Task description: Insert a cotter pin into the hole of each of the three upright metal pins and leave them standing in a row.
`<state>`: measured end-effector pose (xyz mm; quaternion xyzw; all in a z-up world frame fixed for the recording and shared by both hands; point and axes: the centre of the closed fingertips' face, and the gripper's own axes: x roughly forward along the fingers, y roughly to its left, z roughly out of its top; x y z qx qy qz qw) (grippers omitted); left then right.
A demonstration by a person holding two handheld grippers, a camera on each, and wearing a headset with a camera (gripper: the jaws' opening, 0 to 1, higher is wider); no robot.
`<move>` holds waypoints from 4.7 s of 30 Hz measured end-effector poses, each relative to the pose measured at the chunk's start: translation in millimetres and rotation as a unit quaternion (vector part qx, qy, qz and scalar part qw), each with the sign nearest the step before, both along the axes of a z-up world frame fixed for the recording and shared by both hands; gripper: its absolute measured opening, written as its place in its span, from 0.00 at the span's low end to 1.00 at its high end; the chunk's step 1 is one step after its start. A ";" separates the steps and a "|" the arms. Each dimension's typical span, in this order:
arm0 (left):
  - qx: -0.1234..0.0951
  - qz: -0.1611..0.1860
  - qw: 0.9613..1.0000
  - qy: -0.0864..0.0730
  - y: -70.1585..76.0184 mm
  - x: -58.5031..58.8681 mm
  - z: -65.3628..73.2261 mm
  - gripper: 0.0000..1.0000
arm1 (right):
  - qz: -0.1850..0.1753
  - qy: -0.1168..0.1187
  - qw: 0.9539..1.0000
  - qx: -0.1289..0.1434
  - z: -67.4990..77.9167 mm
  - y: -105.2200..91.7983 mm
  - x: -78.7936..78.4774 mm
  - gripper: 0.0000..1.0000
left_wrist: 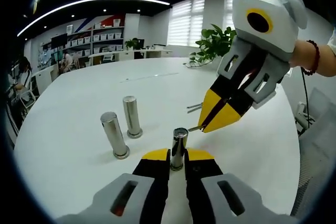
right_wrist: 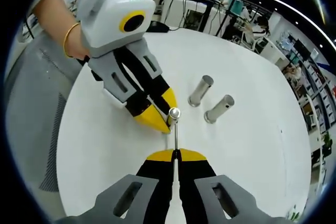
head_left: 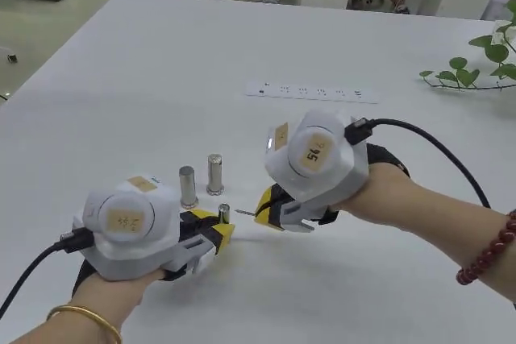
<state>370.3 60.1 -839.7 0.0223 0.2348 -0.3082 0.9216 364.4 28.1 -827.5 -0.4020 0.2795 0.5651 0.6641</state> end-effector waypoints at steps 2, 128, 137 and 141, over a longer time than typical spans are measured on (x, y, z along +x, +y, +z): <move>0.002 -0.002 1.000 -0.002 -0.1 0.2 -0.5 0.08 | 0.002 0.000 1.000 0.001 0.3 1.2 0.2 0.03; 0.005 -0.001 1.000 -0.002 2.8 9.2 -11.1 0.08 | -0.060 0.037 0.995 0.066 4.9 9.5 0.5 0.10; 0.004 0.004 1.000 0.025 6.1 6.5 -19.5 0.11 | -0.070 0.042 0.994 0.068 4.0 5.4 1.0 0.10; 0.001 0.007 1.000 0.026 7.0 6.3 -18.3 0.13 | -0.075 0.042 0.994 0.069 4.4 2.9 3.2 0.10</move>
